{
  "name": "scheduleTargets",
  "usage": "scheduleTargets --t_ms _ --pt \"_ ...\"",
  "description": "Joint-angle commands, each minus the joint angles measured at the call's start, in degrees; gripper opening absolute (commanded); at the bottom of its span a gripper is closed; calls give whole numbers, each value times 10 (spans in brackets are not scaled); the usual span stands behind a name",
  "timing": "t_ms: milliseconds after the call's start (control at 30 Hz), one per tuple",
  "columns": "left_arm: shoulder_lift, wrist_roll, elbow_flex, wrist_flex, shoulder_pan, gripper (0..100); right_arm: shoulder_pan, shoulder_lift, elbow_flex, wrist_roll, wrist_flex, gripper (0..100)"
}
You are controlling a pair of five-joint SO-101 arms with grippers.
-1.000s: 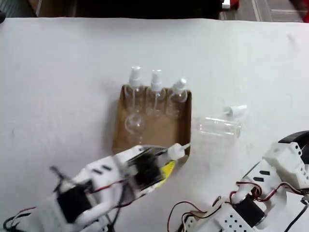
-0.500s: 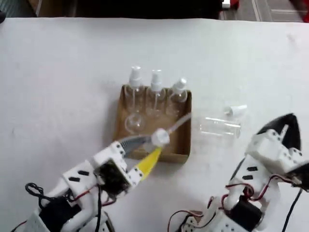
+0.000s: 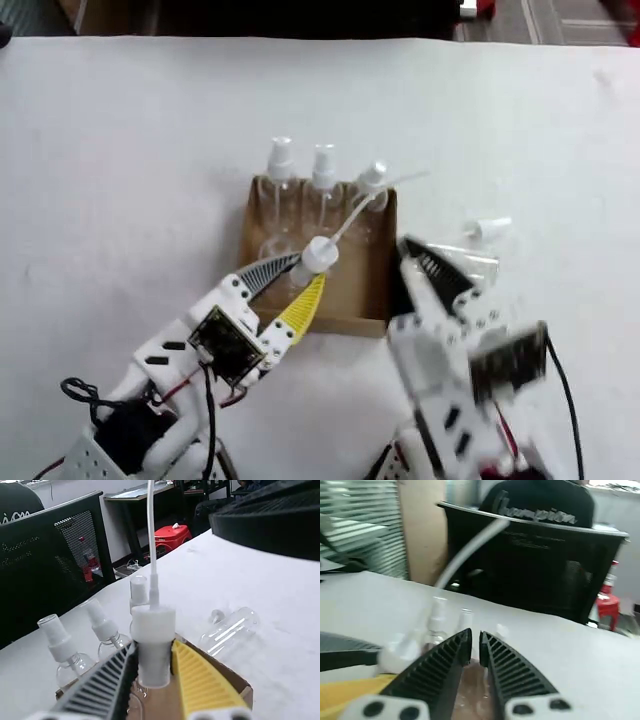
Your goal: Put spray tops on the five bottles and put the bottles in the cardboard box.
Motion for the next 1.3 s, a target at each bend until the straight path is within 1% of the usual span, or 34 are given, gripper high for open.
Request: scheduleTargets --t_ms 0,100,200,267,500,567,633,700,900,1067,1267 --pt "-10 7 -8 12 27 23 -105 7 -57 16 28 16" --pt "-10 1 -21 35 57 23 -149 7 -9 55 -5 16" --pt "-10 -36 -30 54 71 23 -194 7 15 60 -16 16" --pt "-10 -39 -30 57 74 23 -214 7 14 61 -16 16" --pt "-10 -41 -31 52 73 23 -225 7 47 62 -19 16" --pt "-10 -41 -39 52 73 23 -223 7 74 68 -38 16" --pt "-10 -40 -49 57 73 23 -220 7 94 101 -62 16" --pt "-10 -40 -55 66 73 23 -206 7 104 119 -73 16" --pt "-10 -40 -73 93 73 23 -126 7 107 118 -74 16" --pt "-10 -39 -97 121 73 23 -83 7 108 118 -73 16" --pt "-10 -38 -132 160 73 22 -77 7 132 122 -75 16"
